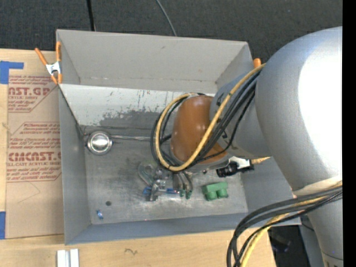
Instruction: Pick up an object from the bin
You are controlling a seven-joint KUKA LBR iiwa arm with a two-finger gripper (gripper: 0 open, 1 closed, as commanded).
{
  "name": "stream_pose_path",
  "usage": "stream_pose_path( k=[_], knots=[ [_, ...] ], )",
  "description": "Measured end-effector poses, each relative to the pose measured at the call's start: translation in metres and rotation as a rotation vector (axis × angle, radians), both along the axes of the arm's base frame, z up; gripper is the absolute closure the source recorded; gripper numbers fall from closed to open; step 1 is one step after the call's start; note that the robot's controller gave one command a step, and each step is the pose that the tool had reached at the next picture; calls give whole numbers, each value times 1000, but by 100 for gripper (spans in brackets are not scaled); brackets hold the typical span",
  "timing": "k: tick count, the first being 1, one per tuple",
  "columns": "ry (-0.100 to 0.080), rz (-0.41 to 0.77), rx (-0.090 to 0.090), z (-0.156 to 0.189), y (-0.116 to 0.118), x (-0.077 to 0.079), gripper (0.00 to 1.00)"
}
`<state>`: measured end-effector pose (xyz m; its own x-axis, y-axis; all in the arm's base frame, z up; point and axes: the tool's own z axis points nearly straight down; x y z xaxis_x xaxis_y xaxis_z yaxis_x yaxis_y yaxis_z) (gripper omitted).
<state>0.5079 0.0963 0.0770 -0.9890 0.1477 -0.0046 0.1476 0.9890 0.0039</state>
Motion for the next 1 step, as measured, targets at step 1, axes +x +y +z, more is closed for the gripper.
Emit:
stream_pose_path(
  k=[1],
  knots=[
    [-4, 251, -4, 146, -11, 24, 100]
  ],
)
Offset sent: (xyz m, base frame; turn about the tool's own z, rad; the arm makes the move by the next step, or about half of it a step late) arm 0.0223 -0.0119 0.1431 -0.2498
